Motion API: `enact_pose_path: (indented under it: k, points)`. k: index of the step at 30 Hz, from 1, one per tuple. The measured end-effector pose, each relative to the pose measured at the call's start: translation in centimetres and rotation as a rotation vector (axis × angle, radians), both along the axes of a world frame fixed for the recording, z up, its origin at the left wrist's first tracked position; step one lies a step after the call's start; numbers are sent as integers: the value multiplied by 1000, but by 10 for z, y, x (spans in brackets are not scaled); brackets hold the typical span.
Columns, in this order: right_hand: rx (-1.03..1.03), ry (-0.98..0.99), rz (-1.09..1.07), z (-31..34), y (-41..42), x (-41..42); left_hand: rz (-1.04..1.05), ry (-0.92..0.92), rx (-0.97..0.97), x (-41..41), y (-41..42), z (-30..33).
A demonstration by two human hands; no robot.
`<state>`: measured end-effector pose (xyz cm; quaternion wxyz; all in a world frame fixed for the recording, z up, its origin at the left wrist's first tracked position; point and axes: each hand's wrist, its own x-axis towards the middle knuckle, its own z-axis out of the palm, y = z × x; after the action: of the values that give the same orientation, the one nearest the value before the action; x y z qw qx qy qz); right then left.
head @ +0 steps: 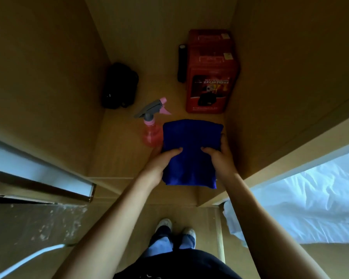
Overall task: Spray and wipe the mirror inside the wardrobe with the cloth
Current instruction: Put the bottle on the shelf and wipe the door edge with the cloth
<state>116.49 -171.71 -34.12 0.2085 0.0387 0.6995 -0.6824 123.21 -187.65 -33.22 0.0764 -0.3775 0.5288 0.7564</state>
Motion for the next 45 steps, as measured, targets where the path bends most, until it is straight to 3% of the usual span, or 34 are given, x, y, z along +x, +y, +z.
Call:
enact_pose_path:
  k: [8, 15, 24, 29, 36, 45]
  points:
    - [-175, 134, -35, 37, -4, 37, -92, 260, 87, 49, -17, 33]
    - [-286, 276, 82, 84, -43, 91, -32, 455, -23, 109, -58, 67]
    - [-377, 342, 105, 119, -113, 199, -29, 527, 32, 220, -138, 106]
    - [-401, 292, 96, 122, -146, 258, 18, 599, -155, 275, -172, 113]
    - [-419, 375, 153, 141, -177, 303, 122, 650, -436, 315, -216, 136]
    - [-335, 726, 185, 226, -223, 276, 336, 875, -822, 296, -235, 226]
